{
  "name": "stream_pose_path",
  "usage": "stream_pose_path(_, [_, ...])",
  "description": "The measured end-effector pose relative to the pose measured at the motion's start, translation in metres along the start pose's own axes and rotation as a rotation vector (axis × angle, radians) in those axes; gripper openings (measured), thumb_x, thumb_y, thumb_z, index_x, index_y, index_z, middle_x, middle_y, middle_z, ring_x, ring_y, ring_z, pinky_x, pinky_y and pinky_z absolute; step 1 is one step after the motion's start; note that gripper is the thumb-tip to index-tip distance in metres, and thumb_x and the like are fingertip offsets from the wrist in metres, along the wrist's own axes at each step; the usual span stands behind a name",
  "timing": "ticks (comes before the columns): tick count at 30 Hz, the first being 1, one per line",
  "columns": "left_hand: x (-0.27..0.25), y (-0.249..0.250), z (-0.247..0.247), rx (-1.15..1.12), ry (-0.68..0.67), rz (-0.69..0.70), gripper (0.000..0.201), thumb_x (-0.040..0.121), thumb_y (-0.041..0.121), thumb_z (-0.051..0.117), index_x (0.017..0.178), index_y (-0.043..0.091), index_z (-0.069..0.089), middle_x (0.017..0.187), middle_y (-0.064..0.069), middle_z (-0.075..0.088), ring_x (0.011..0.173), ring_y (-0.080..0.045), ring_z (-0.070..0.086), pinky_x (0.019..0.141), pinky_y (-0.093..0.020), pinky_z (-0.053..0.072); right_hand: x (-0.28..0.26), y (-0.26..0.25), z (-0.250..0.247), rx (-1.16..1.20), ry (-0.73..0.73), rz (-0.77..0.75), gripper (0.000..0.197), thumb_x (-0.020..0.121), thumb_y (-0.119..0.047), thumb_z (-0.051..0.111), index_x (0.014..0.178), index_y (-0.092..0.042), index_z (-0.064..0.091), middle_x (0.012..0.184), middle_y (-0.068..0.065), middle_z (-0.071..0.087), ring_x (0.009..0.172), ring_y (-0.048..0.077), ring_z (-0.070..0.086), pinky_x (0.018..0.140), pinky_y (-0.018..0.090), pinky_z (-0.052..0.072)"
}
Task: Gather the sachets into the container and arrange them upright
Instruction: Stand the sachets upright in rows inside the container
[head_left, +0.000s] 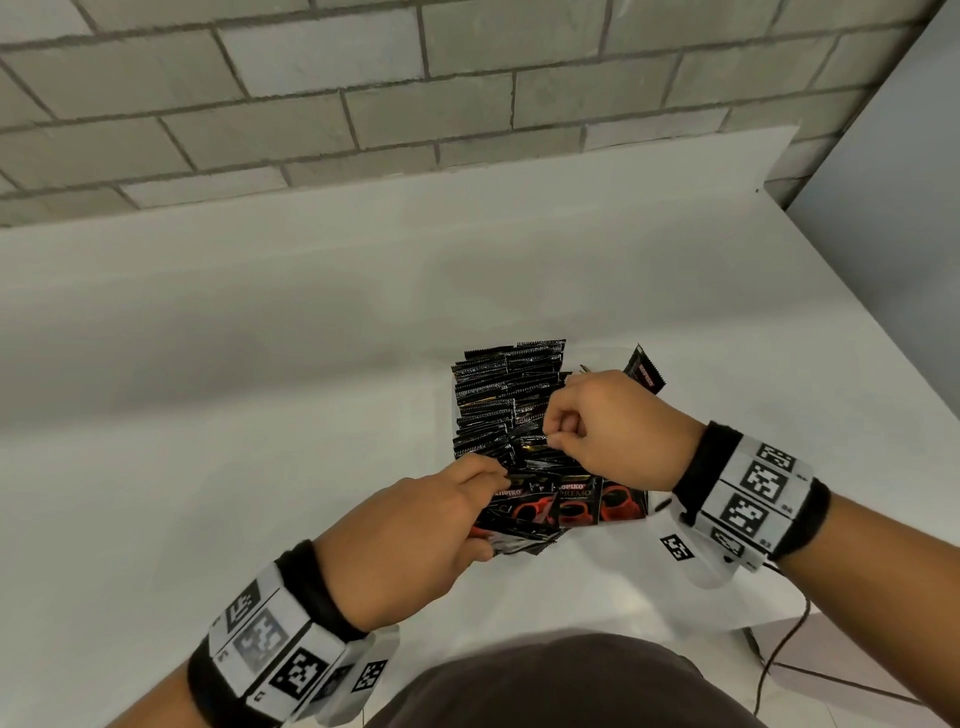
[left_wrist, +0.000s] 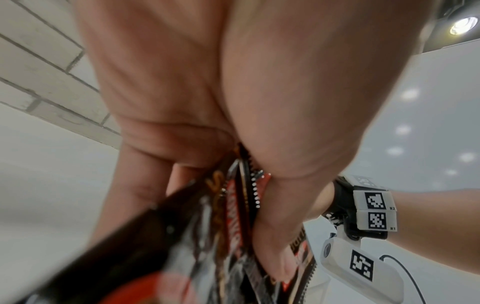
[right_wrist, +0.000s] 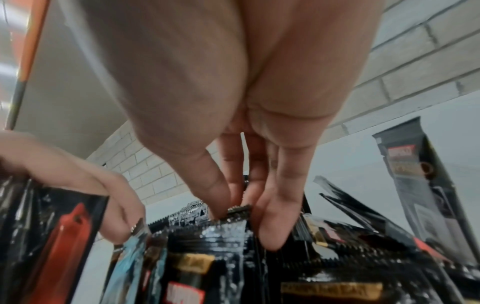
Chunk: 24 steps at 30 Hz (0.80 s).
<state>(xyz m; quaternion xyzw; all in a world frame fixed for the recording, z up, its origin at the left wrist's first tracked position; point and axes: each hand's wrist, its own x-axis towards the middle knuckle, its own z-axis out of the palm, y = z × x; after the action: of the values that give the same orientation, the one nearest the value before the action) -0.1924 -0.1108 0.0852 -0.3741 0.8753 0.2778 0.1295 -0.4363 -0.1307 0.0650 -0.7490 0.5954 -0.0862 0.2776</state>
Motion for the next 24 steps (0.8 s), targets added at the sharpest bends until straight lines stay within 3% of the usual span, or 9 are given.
stream_pose_path(5, [-0.003, -0.002, -0.001, 0.015, 0.017, 0.019, 0.058, 0.103, 0.036, 0.054, 0.156, 0.033, 0.030, 0.158, 0.029, 0.017, 0.115, -0.013, 0.061, 0.099, -0.027, 0.046, -0.014, 0.008, -0.012, 0.107, 0.113, 0.051, 0.022, 0.086, -0.006, 0.062, 0.098, -0.023, 0.068, 0.084, -0.005, 0.065, 0.067, 0.004, 0.058, 0.065, 0.021, 0.046])
stream_pose_path(8, [-0.004, -0.004, 0.000, 0.013, 0.024, 0.023, 0.055, 0.104, 0.037, 0.054, 0.154, 0.033, 0.033, 0.157, 0.029, 0.020, 0.108, -0.010, 0.062, 0.094, -0.021, 0.044, -0.026, 0.013, -0.016, 0.088, -0.020, 0.130, 0.035, 0.080, -0.011, 0.069, 0.110, -0.026, 0.059, 0.085, 0.000, 0.065, 0.063, 0.007, 0.059, 0.064, 0.031, 0.053])
stream_pose_path(10, [-0.003, -0.005, 0.001, -0.004, 0.022, 0.035, 0.050, 0.104, 0.036, 0.054, 0.151, 0.031, 0.038, 0.154, 0.029, 0.024, 0.097, -0.009, 0.062, 0.087, -0.018, 0.042, -0.030, 0.015, -0.011, 0.061, -0.153, 0.160, 0.043, 0.079, -0.014, 0.074, 0.115, -0.025, 0.053, 0.088, 0.004, 0.067, 0.065, 0.011, 0.062, 0.065, 0.031, 0.053])
stream_pose_path(12, [-0.002, -0.006, 0.002, -0.023, 0.022, 0.042, 0.044, 0.104, 0.035, 0.054, 0.146, 0.030, 0.043, 0.153, 0.029, 0.027, 0.094, -0.008, 0.061, 0.083, -0.017, 0.040, -0.029, 0.016, -0.003, 0.081, -0.200, 0.175, 0.041, 0.080, -0.013, 0.076, 0.114, -0.022, 0.053, 0.086, 0.004, 0.069, 0.068, 0.014, 0.065, 0.065, 0.029, 0.053])
stream_pose_path(17, [-0.001, -0.008, 0.002, -0.056, 0.042, 0.041, 0.038, 0.104, 0.034, 0.055, 0.140, 0.029, 0.047, 0.149, 0.028, 0.032, 0.090, -0.005, 0.061, 0.074, -0.010, 0.035, -0.023, 0.009, 0.012, 0.241, -0.150, 0.152, 0.037, 0.080, -0.001, 0.073, 0.100, -0.019, 0.048, 0.078, 0.003, 0.071, 0.057, 0.014, 0.070, 0.065, 0.043, 0.059])
stream_pose_path(19, [-0.002, -0.009, 0.002, -0.067, 0.052, 0.042, 0.037, 0.103, 0.033, 0.055, 0.140, 0.030, 0.047, 0.146, 0.029, 0.034, 0.086, -0.004, 0.060, 0.071, -0.007, 0.035, -0.021, 0.007, 0.014, 0.212, -0.130, 0.129, 0.040, 0.076, -0.003, 0.076, 0.097, -0.020, 0.047, 0.078, 0.004, 0.070, 0.059, 0.013, 0.067, 0.064, 0.041, 0.057])
stream_pose_path(22, [-0.004, -0.011, 0.001, -0.082, 0.078, 0.062, 0.037, 0.102, 0.032, 0.057, 0.138, 0.031, 0.048, 0.141, 0.029, 0.037, 0.084, -0.005, 0.062, 0.077, -0.019, 0.046, -0.021, 0.008, 0.012, 0.149, -0.129, 0.131, 0.047, 0.072, -0.012, 0.083, 0.101, -0.022, 0.047, 0.080, 0.002, 0.069, 0.062, 0.009, 0.062, 0.058, 0.028, 0.049])
stream_pose_path(24, [-0.006, -0.012, -0.002, -0.097, 0.100, 0.078, 0.034, 0.102, 0.031, 0.059, 0.134, 0.031, 0.050, 0.137, 0.029, 0.039, 0.082, -0.006, 0.062, 0.077, -0.024, 0.048, -0.022, 0.011, 0.009, 0.146, -0.099, 0.167, 0.050, 0.071, -0.015, 0.085, 0.105, -0.020, 0.048, 0.082, 0.002, 0.068, 0.060, 0.008, 0.060, 0.058, 0.026, 0.049])
